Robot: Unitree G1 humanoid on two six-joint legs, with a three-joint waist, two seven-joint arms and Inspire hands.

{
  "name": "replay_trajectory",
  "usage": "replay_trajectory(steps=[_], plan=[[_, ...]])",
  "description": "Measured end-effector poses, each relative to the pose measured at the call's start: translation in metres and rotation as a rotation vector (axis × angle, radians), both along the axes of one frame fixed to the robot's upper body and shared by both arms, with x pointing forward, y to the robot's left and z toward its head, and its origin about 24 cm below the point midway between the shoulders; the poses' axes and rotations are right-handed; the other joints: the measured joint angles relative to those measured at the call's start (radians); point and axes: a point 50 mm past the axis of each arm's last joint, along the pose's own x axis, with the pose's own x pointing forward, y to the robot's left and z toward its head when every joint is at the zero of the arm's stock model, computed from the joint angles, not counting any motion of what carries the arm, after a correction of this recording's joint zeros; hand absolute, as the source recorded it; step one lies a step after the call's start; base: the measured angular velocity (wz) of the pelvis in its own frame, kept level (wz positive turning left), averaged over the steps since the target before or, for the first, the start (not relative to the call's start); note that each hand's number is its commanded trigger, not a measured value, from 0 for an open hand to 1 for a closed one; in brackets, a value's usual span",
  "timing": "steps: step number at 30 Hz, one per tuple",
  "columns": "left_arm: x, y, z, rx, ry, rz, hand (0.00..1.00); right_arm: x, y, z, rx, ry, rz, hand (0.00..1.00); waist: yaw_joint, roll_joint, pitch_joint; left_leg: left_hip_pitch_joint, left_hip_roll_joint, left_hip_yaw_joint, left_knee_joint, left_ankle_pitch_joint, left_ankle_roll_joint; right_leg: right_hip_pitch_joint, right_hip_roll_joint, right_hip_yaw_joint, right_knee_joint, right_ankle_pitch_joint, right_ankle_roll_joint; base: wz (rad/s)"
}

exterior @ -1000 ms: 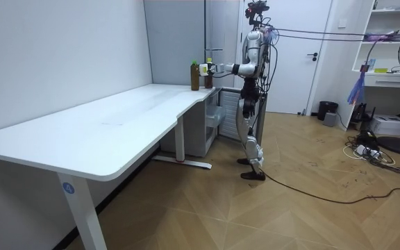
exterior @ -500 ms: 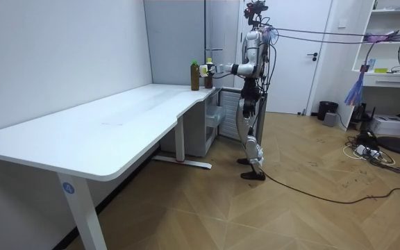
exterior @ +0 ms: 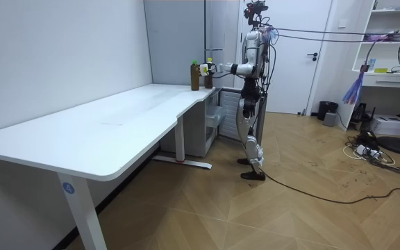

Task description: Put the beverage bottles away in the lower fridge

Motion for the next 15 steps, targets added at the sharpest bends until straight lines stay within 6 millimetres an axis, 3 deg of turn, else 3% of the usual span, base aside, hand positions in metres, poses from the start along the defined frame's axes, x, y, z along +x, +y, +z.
replay_trajectory(steps=[15], plan=[[0.0000,-0.0012,-0.0019,0.008,0.010,0.015,1.00,0.0007,-0.0006,0.0001,-0.018,-0.006,0.001,0.00,-0.007,-0.001,0.0046,0.000,0.001,0.008,-0.003,0.002,-0.004,0.000,0.001,0.000,0.000,0.001,-0.001,0.00]])
